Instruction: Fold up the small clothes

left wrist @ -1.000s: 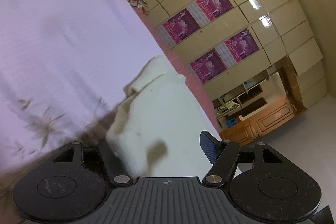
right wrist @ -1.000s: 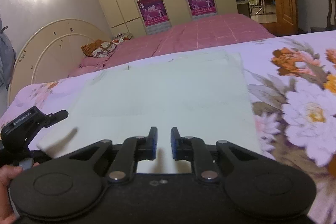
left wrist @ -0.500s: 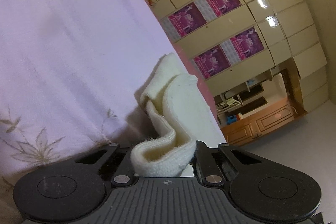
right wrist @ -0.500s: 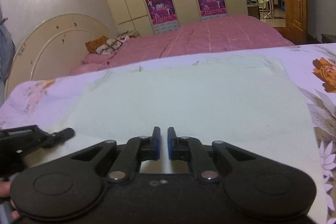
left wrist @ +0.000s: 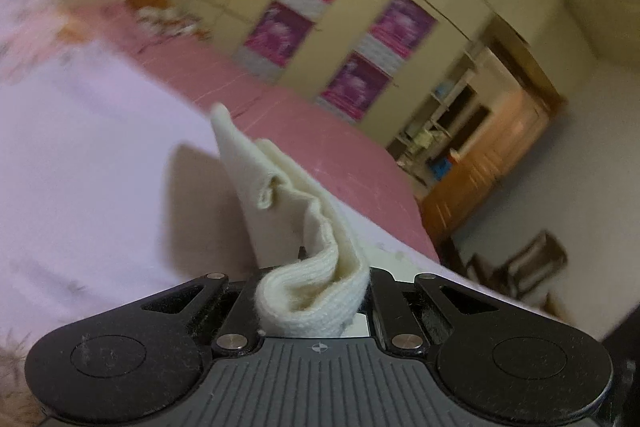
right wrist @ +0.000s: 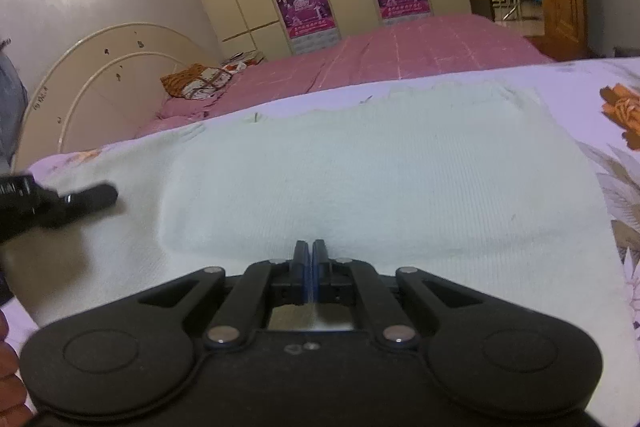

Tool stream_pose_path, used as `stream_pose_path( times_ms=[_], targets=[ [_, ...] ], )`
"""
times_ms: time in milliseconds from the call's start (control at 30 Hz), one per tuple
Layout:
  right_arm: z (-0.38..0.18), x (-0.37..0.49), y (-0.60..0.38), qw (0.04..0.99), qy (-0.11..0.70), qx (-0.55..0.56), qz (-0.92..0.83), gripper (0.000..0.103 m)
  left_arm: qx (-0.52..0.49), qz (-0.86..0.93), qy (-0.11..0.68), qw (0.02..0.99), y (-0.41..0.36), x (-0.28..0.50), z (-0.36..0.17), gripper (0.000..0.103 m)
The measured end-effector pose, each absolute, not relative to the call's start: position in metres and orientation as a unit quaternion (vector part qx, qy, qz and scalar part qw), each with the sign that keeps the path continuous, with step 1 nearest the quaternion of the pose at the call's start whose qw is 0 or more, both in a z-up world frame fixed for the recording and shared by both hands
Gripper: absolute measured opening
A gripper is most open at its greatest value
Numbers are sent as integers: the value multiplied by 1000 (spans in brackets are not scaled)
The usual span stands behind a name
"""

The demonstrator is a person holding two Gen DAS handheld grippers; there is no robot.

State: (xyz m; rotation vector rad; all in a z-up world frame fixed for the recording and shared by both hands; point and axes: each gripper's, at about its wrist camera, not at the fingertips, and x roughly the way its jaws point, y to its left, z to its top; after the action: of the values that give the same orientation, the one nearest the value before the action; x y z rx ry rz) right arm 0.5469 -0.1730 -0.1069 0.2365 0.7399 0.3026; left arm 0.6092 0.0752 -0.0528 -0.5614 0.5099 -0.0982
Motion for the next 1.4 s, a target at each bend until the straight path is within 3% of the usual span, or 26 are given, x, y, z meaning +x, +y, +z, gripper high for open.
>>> stream_pose_path(
  times_ms=[133, 200, 367, 433, 467, 500, 567, 600, 900, 1400],
  targets=[
    [-93, 541, -215, 908, 345, 195, 133, 11, -199, -87, 270, 938, 26, 614, -21, 8],
    [-85, 535, -245, 906, 331, 232, 125, 11, -160, -99, 289, 939, -4, 617, -15, 8],
    [-72, 522, -321, 898, 306, 298, 110, 12, -109, -136, 343, 923, -74, 619, -20, 9],
    [-73, 518, -344, 889, 304, 325, 112, 18, -85, -146, 373, 912, -101, 615, -25, 9],
    [-74, 515, -357, 884, 304, 338, 113, 24, -72, -148, 381, 910, -110, 611, -22, 16],
    [-75, 513, -366, 881, 303, 345, 111, 27, -64, -157, 375, 912, -115, 602, -14, 37],
    [-77, 511, -379, 878, 301, 356, 111, 35, -83, -184, 335, 920, -107, 581, 4, 64],
    [-76, 512, -384, 875, 301, 361, 114, 35, -89, -180, 316, 927, -97, 574, 12, 66],
    [-87, 523, -359, 863, 328, 348, 160, 35, -134, -48, 336, 931, 20, 602, 10, 65],
    [-102, 560, -312, 862, 390, 276, 169, 35, -145, -74, 345, 924, 16, 645, -40, 66]
  ],
)
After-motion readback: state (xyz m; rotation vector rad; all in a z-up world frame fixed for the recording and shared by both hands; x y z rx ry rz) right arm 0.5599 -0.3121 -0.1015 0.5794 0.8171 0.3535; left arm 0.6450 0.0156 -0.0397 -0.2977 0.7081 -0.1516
